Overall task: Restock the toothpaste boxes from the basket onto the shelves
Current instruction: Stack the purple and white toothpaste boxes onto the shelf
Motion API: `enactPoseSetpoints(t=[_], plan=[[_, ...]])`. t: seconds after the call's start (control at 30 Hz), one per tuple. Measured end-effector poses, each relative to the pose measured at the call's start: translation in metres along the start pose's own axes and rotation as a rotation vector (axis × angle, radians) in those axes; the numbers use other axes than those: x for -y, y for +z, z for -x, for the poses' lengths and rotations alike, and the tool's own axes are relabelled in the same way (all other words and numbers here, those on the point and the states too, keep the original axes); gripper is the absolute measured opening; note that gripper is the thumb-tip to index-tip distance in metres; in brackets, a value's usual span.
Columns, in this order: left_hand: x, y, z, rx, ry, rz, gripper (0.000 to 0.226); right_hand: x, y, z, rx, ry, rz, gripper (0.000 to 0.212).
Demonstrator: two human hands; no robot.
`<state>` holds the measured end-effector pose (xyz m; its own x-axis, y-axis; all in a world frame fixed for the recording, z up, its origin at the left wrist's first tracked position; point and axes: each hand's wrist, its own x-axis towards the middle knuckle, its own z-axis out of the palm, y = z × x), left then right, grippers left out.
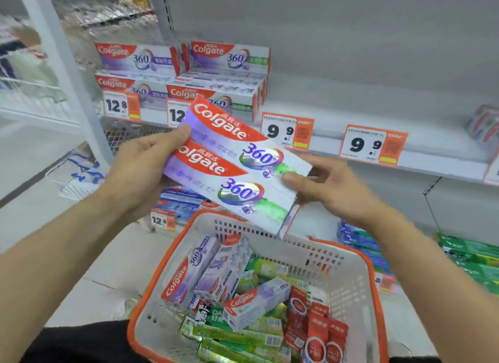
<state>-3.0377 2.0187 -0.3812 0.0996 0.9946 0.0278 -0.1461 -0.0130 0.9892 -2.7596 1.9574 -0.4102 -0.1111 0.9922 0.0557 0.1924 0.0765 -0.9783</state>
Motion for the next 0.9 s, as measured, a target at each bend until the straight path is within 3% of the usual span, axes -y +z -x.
enactPoseSetpoints(t=[0.2,0.43,0.57,0.67,0.77,0.8,0.9], plan=[[-0.015,0.002,-0.036,-0.200,0.026,0.249,0.025,0.070,-0.027,-0.085,-0.342,-0.226,0.274,0.056],[-0.009,-0.016,-0.045,-0.284,0.031,0.366,0.020,0.103,-0.034,-0.200,-0.307,-0.210,0.667,0.057],[-0.009,-0.022,-0.046,-0.291,0.035,0.418,0.019,0.086,-0.020,-0.219,-0.363,-0.157,0.721,0.056],[-0.009,-0.023,-0.048,-0.262,0.023,0.449,0.022,0.078,-0.009,-0.214,-0.493,-0.200,0.739,0.054],[-0.008,-0.024,-0.050,-0.260,0.017,0.474,0.036,0.086,0.004,-0.185,-0.646,-0.342,0.592,0.026],[-0.007,-0.024,-0.051,-0.266,0.017,0.485,0.041,0.092,0.009,-0.169,-0.565,-0.310,0.472,0.019],[-0.008,-0.024,-0.056,-0.287,0.039,0.515,0.051,0.101,0.019,-0.113,-0.086,-0.054,0.082,0.021]])
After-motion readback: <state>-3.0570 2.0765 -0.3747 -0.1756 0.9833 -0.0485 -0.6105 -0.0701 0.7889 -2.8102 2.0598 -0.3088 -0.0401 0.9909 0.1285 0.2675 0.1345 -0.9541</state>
